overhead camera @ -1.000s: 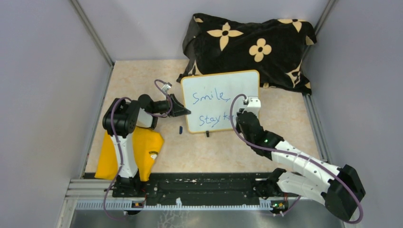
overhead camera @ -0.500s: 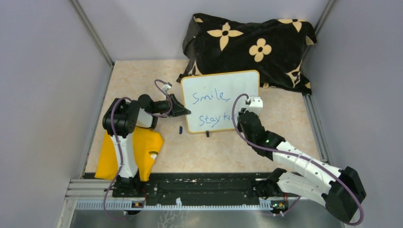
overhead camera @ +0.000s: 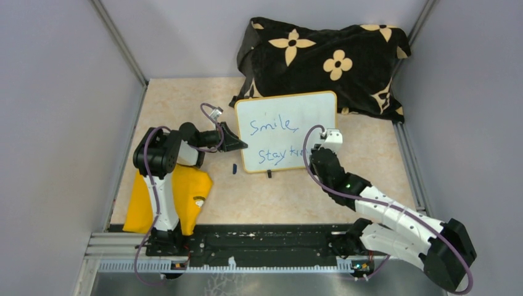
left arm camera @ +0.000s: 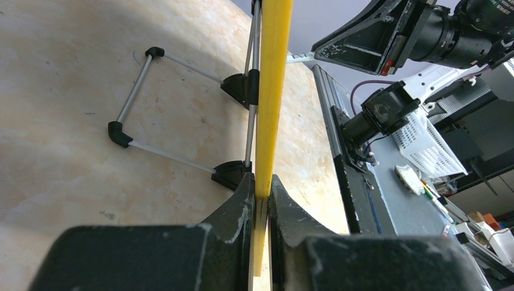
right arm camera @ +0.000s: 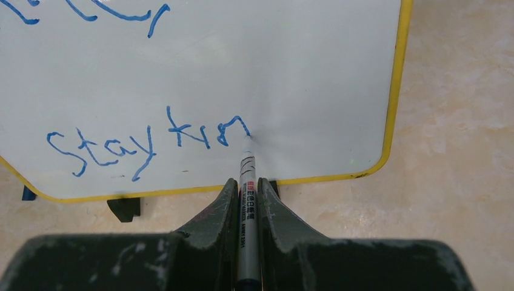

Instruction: Write a sentence on the whiteboard

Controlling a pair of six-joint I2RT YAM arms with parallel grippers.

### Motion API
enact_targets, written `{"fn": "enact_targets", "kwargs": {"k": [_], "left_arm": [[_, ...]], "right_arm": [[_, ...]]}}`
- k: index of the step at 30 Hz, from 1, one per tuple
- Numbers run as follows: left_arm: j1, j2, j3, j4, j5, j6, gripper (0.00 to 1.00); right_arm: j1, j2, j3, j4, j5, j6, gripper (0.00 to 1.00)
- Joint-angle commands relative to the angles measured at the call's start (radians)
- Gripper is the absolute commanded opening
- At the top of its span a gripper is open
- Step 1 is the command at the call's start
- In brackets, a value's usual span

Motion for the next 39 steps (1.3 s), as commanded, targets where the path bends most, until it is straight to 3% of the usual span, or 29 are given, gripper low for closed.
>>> {"fn": "enact_targets", "kwargs": {"k": [1, 20, 39], "left_arm": [[-0.012, 0.063, -0.011, 0.124, 0.004, 0.019, 0.00], [-0.012, 0.060, -0.010, 0.124, 0.004, 0.018, 0.00], [-0.012, 0.063, -0.010, 0.122, 0.005, 0.019, 0.00]], "right_arm": [[-0.012, -0.019, -0.004, 0.007, -0.007, 0.017, 0.00], [-0.038, -0.060, 0.134, 0.015, 0.059, -0.053, 0.00], [-0.125, 0.012, 0.136, 0.091, -0.007, -0.048, 0.00]]}}
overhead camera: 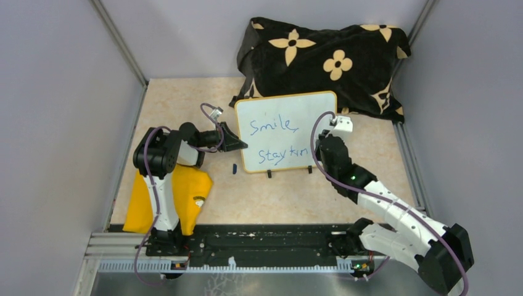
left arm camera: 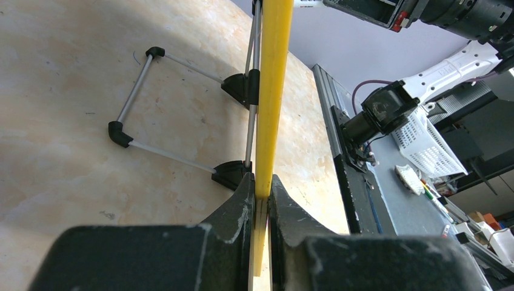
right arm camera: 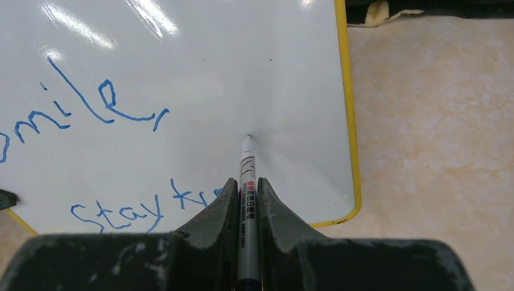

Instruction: Write a sentence on the whiteboard

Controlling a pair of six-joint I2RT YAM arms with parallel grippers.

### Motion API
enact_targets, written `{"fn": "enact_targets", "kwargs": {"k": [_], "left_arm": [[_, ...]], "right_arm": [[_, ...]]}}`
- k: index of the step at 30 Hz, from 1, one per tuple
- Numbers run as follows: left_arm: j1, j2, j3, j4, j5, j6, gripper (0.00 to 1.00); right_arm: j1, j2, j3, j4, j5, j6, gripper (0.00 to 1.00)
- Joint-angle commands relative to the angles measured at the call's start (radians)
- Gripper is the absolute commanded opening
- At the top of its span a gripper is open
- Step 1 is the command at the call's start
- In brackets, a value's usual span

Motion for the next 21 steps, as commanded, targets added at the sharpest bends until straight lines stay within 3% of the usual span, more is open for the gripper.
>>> {"fn": "enact_targets", "kwargs": {"k": [1, 21], "left_arm": [[-0.012, 0.063, -0.010, 0.122, 0.005, 0.019, 0.00], [-0.012, 0.064, -0.009, 0.121, 0.006, 0.019, 0.00]], "right_arm": [[-0.020, 0.002, 0.031, 0.054, -0.018, 0.006, 0.00], [-0.022, -0.033, -0.066, -0.026, -0.036, 0.083, 0.00]]}}
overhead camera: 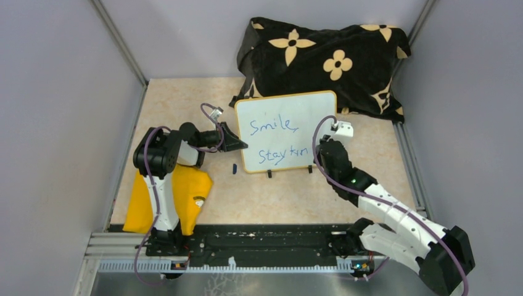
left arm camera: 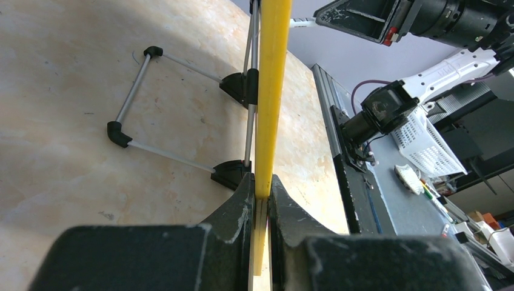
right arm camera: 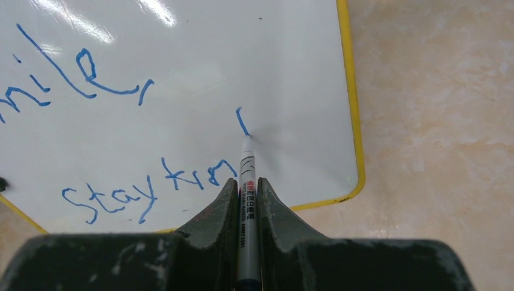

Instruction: Write a sentence on the whiteboard

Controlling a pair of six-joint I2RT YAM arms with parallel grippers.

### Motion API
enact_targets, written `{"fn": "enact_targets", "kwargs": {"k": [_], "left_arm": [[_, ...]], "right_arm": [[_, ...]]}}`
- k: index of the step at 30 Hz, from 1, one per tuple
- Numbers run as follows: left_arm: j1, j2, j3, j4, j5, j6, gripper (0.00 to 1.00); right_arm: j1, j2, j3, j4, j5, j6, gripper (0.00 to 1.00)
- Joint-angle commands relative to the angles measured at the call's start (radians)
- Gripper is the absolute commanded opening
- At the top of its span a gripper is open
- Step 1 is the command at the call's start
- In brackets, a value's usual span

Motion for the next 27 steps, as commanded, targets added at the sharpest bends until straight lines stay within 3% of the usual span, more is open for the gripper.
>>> {"fn": "enact_targets", "kwargs": {"k": [1, 17, 27], "left_arm": [[-0.011, 0.064, -0.010, 0.121, 0.005, 0.020, 0.00], [-0.011, 0.062, -0.010, 0.119, 0.005, 0.022, 0.00], [-0.011, 0.063, -0.010, 0.119, 0.005, 0.021, 0.00]], "right_arm": [[-0.015, -0.014, -0.022, -0.017, -0.009, 0.033, 0.00], [-0.016, -0.048, -0.075, -0.044, -0.037, 0.080, 0.00], [-0.015, -0.026, -0.020, -0.028, -0.017, 0.058, 0.00]]}}
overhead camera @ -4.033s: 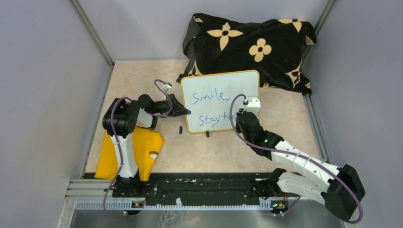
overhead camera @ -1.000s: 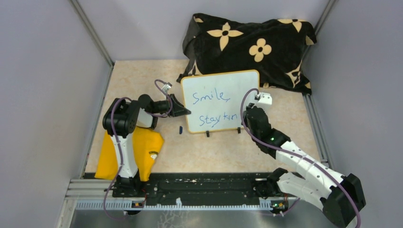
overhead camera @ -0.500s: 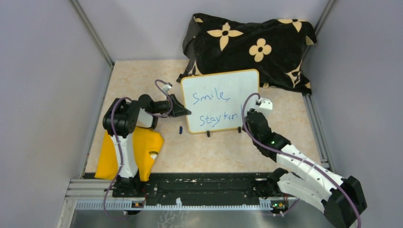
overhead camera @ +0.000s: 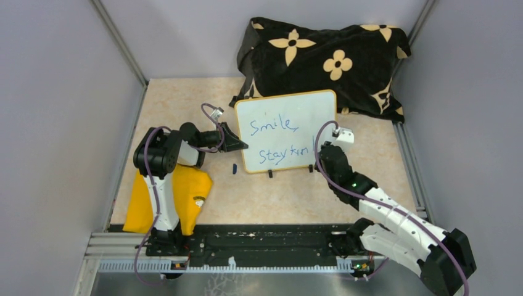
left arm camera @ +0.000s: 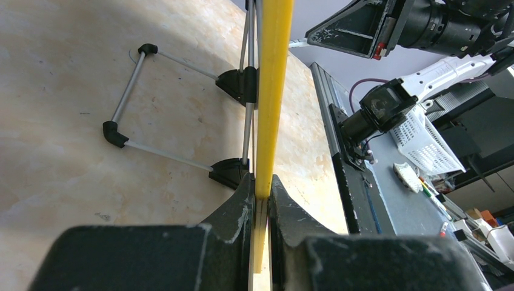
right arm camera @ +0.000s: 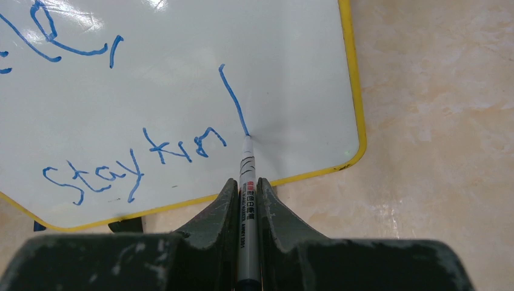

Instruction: Write a sentence on the whiteboard

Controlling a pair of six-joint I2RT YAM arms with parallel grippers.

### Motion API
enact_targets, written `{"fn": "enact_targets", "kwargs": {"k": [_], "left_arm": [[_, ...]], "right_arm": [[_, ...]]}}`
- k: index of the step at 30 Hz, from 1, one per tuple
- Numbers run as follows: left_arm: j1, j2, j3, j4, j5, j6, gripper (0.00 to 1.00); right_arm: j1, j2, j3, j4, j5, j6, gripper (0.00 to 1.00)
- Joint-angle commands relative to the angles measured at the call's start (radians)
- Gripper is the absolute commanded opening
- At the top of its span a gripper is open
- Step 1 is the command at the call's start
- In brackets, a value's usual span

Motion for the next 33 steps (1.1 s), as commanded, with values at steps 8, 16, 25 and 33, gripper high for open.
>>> {"fn": "enact_targets", "kwargs": {"k": [8, 16, 25, 33], "left_arm": [[-0.007, 0.061, -0.010, 0.119, 0.000, 0.021, 0.00], [-0.007, 0.064, -0.009, 0.120, 0.002, 0.021, 0.00], [-0.007, 0.065, -0.010, 0.119, 0.002, 0.020, 0.00], [-0.007, 0.063, -0.009, 0.119, 0.002, 0.021, 0.00]], "right_arm": [[-0.016, 0.060, 0.099, 0.047, 0.014, -0.044, 0.00], [-0.015, 0.077, 0.100, 0.068, -0.002, -0.048, 0.00], [-0.015, 0.082, 0.077, 0.077, -0.051, -0.039, 0.00], [-0.016, 0.066, 0.035, 0.055, -0.063, -0.019, 0.00]]}}
